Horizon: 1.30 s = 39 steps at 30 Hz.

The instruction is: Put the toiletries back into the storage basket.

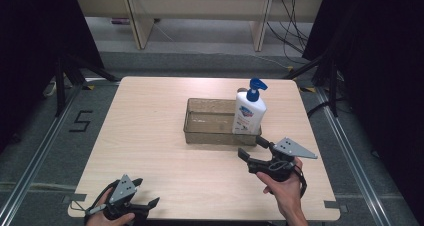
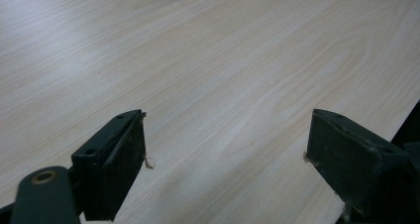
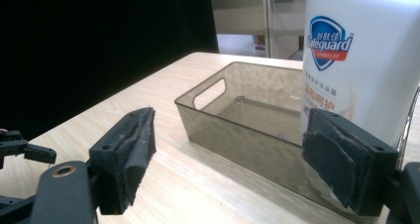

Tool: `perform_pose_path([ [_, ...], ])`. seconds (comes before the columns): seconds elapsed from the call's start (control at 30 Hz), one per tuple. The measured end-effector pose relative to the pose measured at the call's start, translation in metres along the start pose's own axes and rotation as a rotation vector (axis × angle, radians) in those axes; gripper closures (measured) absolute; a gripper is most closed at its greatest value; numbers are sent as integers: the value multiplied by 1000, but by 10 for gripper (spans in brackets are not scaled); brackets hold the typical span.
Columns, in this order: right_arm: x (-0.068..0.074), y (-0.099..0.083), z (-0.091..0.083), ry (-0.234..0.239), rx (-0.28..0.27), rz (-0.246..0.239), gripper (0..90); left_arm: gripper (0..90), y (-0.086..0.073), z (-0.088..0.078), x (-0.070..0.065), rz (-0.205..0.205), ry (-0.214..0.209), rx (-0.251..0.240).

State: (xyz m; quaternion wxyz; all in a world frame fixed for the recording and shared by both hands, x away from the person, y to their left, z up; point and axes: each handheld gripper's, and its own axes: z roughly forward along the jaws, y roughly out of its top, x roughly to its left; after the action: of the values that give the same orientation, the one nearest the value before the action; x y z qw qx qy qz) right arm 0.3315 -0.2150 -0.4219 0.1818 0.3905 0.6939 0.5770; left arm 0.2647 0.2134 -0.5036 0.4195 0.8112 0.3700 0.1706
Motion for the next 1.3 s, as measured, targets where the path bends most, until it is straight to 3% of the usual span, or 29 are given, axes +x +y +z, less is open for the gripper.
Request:
perform_pose_path([
  [0.03,3,-2,0,10,0,30,205,148,0,0,0,0,-1,0],
  [0.23,1,-4,-1,20,-6,3,203,148,0,-1,0,2,-8,8],
  [0.27,4,-5,-2,17,6,37,202,148,0,-1,0,1,-8,6],
  [0.3,2,-5,-2,13,3,6,201,148,0,-1,0,0,-5,5],
  [0.37,1,-6,-3,8,8,-2,200,148,0,0,0,0,0,-1],
  [0.4,2,-7,-4,13,14,19,200,148,0,0,0,0,-1,0],
  [0.47,1,-8,-5,16,12,4,200,148,0,0,0,-1,0,0],
  [0.5,3,-9,-5,20,12,27,200,148,0,0,0,-1,0,0],
  [0.57,2,-10,-5,18,11,7,199,148,0,0,0,0,-2,1],
  [0.77,4,-12,-6,25,13,20,196,148,0,-1,0,1,-6,5],
  [0.83,4,-13,-8,27,5,-4,195,148,0,-1,0,2,-6,5],
  [0.97,7,-16,-10,45,22,24,194,148,0,-1,0,4,1,11],
  [1.07,6,-18,-10,38,9,-4,193,148,0,-1,1,8,-4,9],
  [1.17,8,-22,-11,44,19,9,190,148,0,-1,0,6,-3,8],
  [1.2,11,-23,-13,51,31,41,190,148,0,-1,0,6,-3,8],
  [1.23,10,-25,-11,50,10,5,189,148,0,-1,0,3,-5,6],
  [1.27,10,-25,-11,50,10,5,189,148,0,-1,0,3,-5,6],
  [1.3,12,-26,-12,65,23,37,188,148,0,-1,0,7,-4,9],
])
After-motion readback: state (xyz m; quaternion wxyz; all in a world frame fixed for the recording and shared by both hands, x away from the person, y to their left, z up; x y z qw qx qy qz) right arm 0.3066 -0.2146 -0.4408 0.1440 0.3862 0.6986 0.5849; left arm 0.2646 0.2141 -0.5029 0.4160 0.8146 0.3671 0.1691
